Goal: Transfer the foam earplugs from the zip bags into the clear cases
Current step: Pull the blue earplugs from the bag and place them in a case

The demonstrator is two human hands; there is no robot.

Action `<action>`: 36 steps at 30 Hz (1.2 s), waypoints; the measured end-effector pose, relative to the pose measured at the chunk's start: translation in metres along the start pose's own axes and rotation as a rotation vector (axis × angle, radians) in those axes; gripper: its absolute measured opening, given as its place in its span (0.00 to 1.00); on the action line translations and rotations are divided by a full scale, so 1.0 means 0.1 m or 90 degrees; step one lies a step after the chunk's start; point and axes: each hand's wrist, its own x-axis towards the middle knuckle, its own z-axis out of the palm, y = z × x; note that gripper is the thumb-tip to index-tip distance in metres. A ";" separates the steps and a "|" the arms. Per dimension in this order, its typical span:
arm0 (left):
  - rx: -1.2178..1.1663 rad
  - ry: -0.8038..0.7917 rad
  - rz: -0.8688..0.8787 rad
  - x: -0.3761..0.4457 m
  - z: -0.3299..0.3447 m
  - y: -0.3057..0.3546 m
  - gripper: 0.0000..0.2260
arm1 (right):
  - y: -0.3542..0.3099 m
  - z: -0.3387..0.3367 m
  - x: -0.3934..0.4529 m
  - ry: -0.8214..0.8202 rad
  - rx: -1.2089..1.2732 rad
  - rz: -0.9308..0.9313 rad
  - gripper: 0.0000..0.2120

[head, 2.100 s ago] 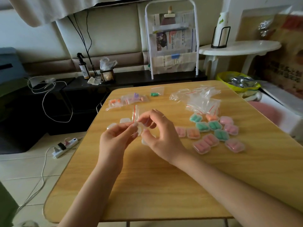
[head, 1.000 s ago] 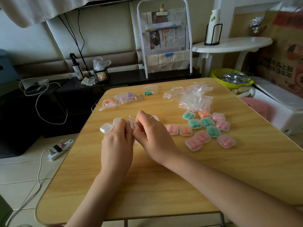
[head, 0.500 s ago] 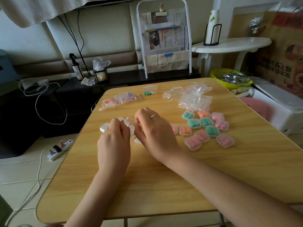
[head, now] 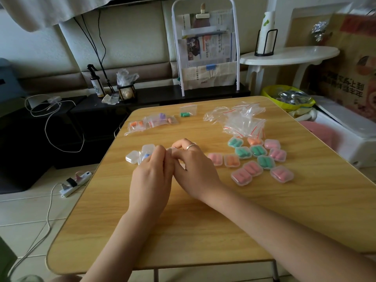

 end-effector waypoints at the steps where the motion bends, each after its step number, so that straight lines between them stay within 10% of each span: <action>1: -0.004 0.001 0.000 0.00 0.00 -0.01 0.14 | 0.00 0.00 0.00 -0.006 0.007 0.010 0.12; 11: 0.051 -0.013 0.097 -0.01 0.05 -0.01 0.11 | 0.04 0.04 0.05 -0.136 -0.079 0.029 0.23; 24: -0.341 0.074 -0.449 0.11 -0.04 -0.01 0.07 | 0.09 0.08 0.05 -0.048 0.081 -0.032 0.28; 36: -0.436 0.049 -0.429 0.13 -0.05 -0.02 0.07 | 0.10 0.06 0.05 -0.024 0.090 -0.021 0.25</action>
